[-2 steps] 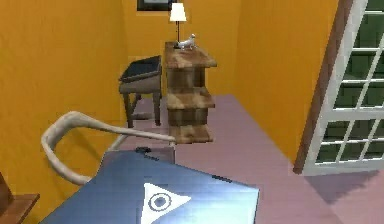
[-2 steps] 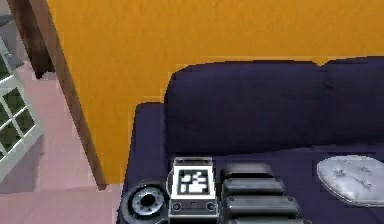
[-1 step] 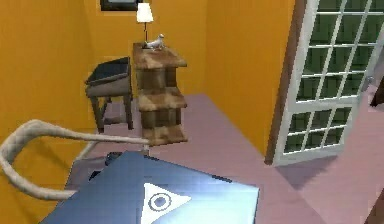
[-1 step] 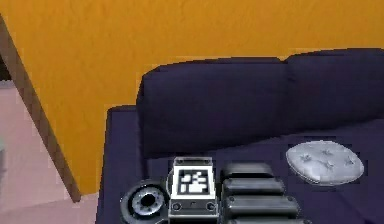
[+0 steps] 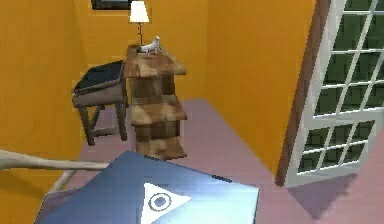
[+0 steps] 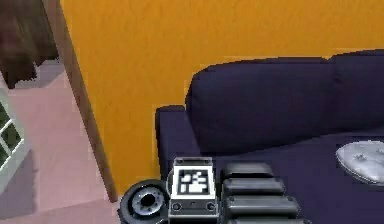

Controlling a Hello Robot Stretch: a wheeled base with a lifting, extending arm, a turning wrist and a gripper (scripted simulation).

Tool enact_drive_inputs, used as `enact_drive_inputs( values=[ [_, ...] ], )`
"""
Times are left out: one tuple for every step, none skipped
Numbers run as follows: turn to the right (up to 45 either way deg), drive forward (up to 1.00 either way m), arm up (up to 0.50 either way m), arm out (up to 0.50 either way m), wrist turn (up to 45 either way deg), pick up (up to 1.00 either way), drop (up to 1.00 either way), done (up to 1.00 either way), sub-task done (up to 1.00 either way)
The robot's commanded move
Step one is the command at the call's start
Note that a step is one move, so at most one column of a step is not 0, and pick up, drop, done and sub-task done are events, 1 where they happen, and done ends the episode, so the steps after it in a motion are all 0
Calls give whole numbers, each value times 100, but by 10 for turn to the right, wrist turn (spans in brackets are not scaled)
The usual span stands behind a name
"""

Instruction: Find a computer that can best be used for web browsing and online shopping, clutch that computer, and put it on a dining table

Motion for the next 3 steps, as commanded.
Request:
enact_drive_inputs(
  values=[
    [180, 0, 0, 0, 0, 0, 0, 0, 0],
    [30, 0, 0, 0, 0, 0, 0, 0, 0],
    [0, 40, 0, 0, 0, 0, 0, 0, 0]
  ],
)
